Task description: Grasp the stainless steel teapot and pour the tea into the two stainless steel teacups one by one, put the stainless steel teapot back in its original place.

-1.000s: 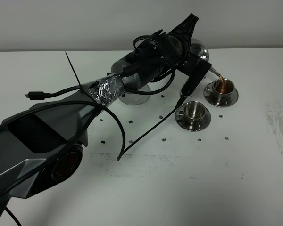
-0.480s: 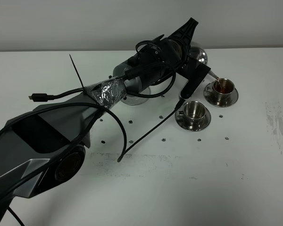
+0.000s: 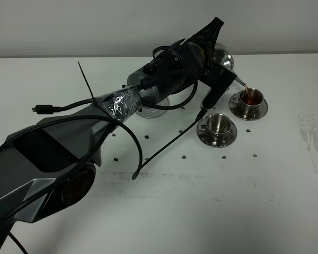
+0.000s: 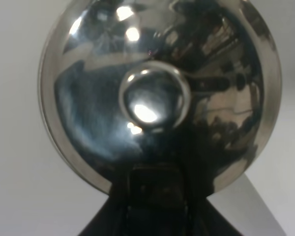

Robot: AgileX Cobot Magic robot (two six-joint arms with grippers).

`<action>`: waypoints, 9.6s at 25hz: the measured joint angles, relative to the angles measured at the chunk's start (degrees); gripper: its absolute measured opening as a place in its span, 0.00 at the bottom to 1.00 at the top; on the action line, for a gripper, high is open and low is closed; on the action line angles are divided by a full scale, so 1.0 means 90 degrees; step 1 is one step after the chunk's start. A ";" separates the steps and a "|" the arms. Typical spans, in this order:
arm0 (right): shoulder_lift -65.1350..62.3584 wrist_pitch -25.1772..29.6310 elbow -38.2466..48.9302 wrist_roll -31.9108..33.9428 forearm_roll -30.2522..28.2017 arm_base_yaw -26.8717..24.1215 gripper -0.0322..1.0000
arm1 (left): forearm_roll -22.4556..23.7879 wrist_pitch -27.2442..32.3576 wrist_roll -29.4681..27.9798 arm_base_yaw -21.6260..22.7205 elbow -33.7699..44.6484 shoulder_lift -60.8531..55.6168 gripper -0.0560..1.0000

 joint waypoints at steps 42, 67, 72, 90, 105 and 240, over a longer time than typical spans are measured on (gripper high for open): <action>0.0000 0.0000 0.0000 0.0000 0.0000 0.0000 0.43 | 0.0303 -0.0211 -0.0002 -0.0008 0.0000 0.0000 0.25; 0.0000 0.0000 0.0000 0.0000 0.0000 0.0000 0.43 | -0.1673 0.0698 -0.1388 0.0100 0.0000 -0.0183 0.25; 0.0000 0.0000 0.0000 0.0000 0.0000 0.0000 0.43 | -0.2848 0.1187 -0.2291 0.0247 0.0000 -0.0546 0.25; 0.0000 0.0000 0.0000 0.0000 0.0000 0.0000 0.43 | -0.3842 0.2471 -0.5487 0.0591 0.0000 -0.0634 0.25; 0.0000 0.0000 0.0000 0.0000 0.0000 0.0000 0.43 | -0.4090 0.2600 -0.5680 0.0591 0.0000 -0.0214 0.25; 0.0000 0.0000 0.0000 0.0000 0.0000 0.0000 0.43 | 0.1031 -0.0805 0.0814 0.0002 0.3516 -0.2145 0.25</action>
